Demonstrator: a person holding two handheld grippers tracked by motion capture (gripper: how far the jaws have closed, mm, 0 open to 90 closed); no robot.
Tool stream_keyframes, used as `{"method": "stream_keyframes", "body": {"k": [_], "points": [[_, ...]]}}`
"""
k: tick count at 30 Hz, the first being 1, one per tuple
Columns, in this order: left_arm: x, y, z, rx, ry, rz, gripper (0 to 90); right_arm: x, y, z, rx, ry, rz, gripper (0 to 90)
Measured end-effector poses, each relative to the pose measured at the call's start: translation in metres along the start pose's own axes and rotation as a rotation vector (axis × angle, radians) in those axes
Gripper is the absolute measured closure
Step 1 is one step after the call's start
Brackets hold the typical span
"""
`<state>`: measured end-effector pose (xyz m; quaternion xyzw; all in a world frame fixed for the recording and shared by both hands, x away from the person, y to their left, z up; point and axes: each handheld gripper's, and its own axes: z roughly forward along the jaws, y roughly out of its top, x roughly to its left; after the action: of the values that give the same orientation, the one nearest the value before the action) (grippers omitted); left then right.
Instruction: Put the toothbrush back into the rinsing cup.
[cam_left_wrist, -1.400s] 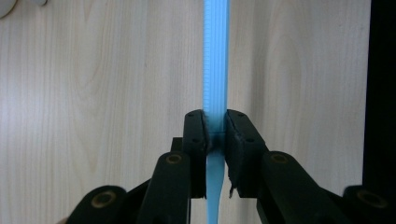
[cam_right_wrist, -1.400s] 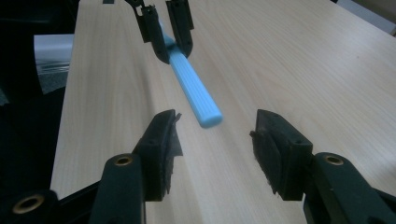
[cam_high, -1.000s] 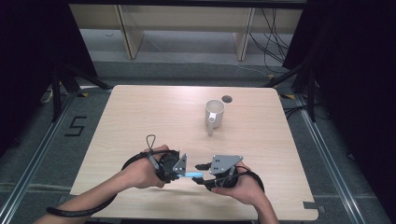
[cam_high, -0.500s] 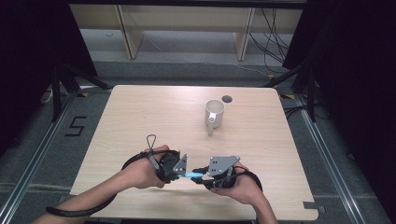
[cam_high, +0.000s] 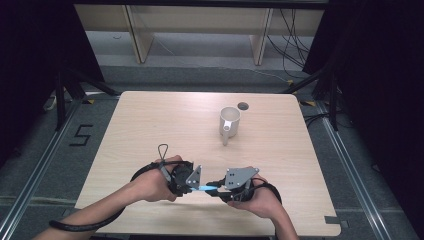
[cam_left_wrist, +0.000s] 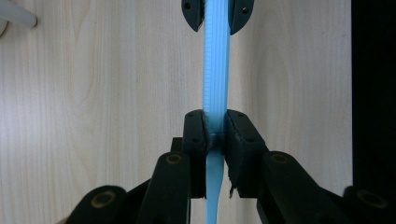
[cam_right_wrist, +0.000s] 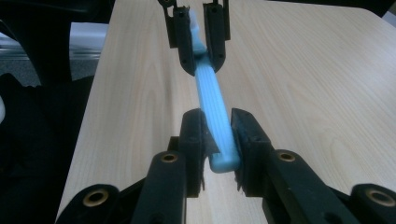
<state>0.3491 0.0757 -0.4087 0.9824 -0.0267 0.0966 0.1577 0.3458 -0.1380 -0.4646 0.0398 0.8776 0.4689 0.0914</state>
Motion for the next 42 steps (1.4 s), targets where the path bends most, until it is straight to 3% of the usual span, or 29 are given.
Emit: {"method": "stream_keyframes", "body": {"k": [6,16,18,21,24,26,29,31,32,36,37,38,41,42], "points": [[-0.001,0.001,-0.002,0.002,-0.005,0.009,77.8,-0.001,-0.001,-0.001,-0.017,0.033,-0.016,78.1],[0.0,-0.001,-0.002,-0.02,-0.012,0.001,76.7,-0.002,-0.001,-0.002,-0.013,0.05,-0.028,79.0],[0.001,-0.001,-0.003,-0.049,-0.004,-0.02,72.0,-0.002,-0.001,-0.002,-0.009,0.047,-0.032,79.1],[0.003,0.0,-0.008,-0.098,0.045,-0.059,54.7,-0.003,-0.002,-0.003,0.001,0.029,-0.029,79.1],[0.004,-0.004,-0.019,-0.194,0.095,-0.129,43.7,-0.005,-0.004,-0.007,-0.008,0.003,-0.006,79.1],[0.003,-0.009,-0.028,-0.264,0.128,-0.184,41.8,-0.007,-0.007,-0.012,-0.01,-0.027,0.02,79.1],[0.001,-0.022,-0.037,-0.398,0.165,-0.29,41.1,-0.01,-0.011,-0.019,-0.031,-0.095,0.041,79.1],[0.001,-0.032,-0.043,-0.467,0.193,-0.335,41.2,-0.012,-0.014,-0.024,-0.047,-0.157,0.051,79.1],[-0.002,-0.037,-0.044,-0.493,0.189,-0.396,41.2,-0.013,-0.015,-0.026,-0.062,-0.186,0.059,79.1],[-0.004,-0.054,-0.041,-0.627,0.211,-0.477,41.1,-0.012,-0.017,-0.031,-0.107,-0.303,0.115,79.1],[-0.006,-0.058,-0.038,-0.653,0.205,-0.525,40.8,-0.012,-0.017,-0.032,-0.117,-0.322,0.127,79.1],[-0.005,-0.062,-0.035,-0.67,0.215,-0.533,40.4,-0.013,-0.017,-0.032,-0.13,-0.352,0.126,79.0],[-0.006,-0.072,-0.025,-0.726,0.223,-0.612,39.0,-0.013,-0.017,-0.034,-0.165,-0.415,0.148,79.0],[-0.005,-0.075,-0.021,-0.739,0.23,-0.632,38.4,-0.014,-0.016,-0.034,-0.174,-0.433,0.133,79.0]]}}
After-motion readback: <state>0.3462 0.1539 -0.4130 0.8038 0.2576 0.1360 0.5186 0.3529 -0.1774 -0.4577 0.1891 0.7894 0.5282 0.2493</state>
